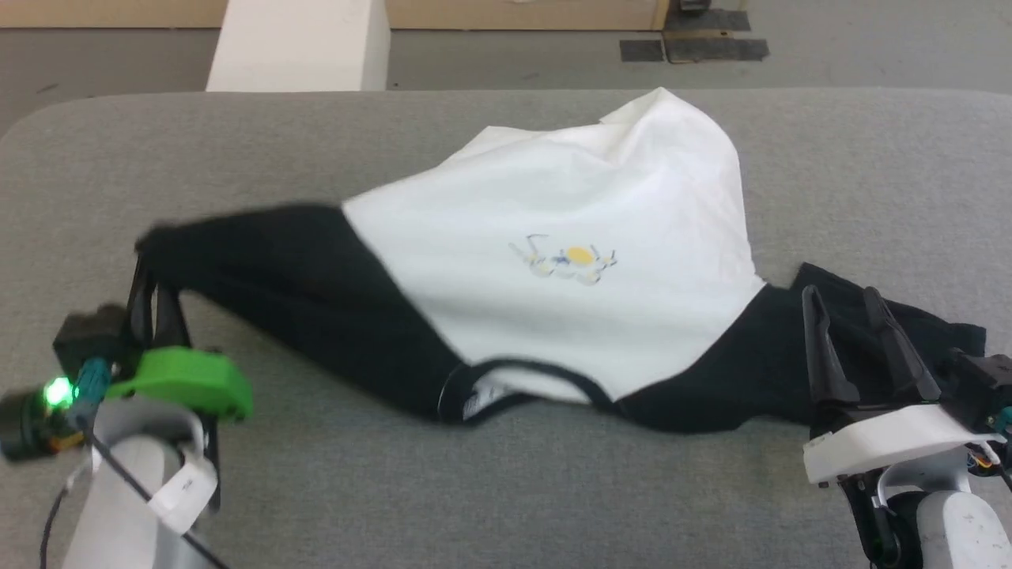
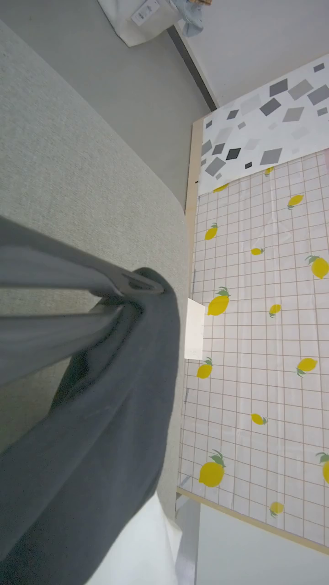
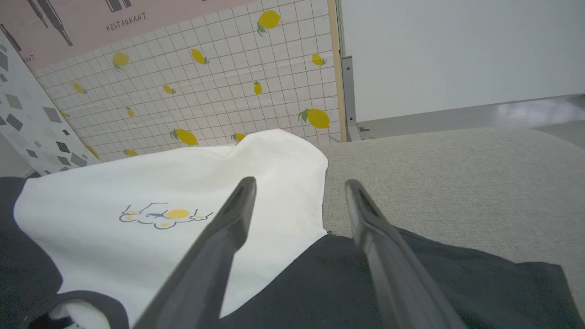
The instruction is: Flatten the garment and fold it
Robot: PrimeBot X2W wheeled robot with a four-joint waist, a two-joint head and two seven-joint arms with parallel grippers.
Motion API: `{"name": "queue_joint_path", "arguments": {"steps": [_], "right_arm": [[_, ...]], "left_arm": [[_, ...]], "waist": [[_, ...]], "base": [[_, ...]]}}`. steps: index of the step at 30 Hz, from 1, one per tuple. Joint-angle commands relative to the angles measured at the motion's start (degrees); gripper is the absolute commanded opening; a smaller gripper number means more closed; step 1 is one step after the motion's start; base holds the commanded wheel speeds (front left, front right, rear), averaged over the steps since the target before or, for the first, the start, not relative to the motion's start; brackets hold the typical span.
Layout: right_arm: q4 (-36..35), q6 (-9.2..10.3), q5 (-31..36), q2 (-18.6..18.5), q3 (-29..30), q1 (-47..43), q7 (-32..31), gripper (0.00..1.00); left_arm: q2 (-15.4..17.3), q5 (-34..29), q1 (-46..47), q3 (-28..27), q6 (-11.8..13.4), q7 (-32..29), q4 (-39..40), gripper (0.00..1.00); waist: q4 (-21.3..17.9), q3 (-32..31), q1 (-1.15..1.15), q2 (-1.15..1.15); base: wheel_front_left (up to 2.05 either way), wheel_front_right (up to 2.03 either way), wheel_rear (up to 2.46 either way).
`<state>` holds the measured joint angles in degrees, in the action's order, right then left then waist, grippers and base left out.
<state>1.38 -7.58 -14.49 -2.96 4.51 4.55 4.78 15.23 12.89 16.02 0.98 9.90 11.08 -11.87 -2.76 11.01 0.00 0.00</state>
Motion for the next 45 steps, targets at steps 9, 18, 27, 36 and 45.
{"name": "queue_joint_path", "arguments": {"steps": [9, 18, 27, 36, 45], "right_arm": [[-0.51, 0.09, 1.03, 0.08, -1.0, -0.99, -2.74, 1.0], [-0.98, 0.09, 4.78, 0.08, 4.48, -3.67, -10.09, 1.0], [2.05, 0.09, 6.95, 0.08, 17.21, -5.0, -24.64, 1.0], [3.86, 0.09, 7.82, 0.08, 16.82, -5.8, -30.35, 1.0], [8.3, 0.09, 13.68, 0.08, 14.7, -4.1, -34.85, 0.0]], "left_arm": [[-0.52, 4.84, -6.37, -0.87, -1.51, -4.15, -3.84, 1.0], [-4.43, 8.87, -10.95, -2.6, -2.06, 1.11, -2.4, 1.0], [-9.22, 3.78, -11.45, -4.35, -4.41, 3.89, 9.77, 1.0], [-12.0, -0.06, -11.71, -4.47, -7.0, 3.91, 15.19, 1.0], [-12.32, -0.3, -10.45, -3.99, -8.05, 3.91, 14.05, 1.0]], "waist": [[1.53, -0.39, 0.0, 0.0], [2.47, -2.17, 0.0, 0.0], [6.69, -0.42, 0.0, 0.0], [7.56, 1.44, 0.0, 0.0], [7.55, 3.37, 0.0, 0.0]], "base": [[0.0, 0.0, 0.0], [0.0, 0.0, 0.0], [0.0, 0.0, 0.0], [0.0, 0.0, 0.0], [0.0, 0.0, 0.0]]}}
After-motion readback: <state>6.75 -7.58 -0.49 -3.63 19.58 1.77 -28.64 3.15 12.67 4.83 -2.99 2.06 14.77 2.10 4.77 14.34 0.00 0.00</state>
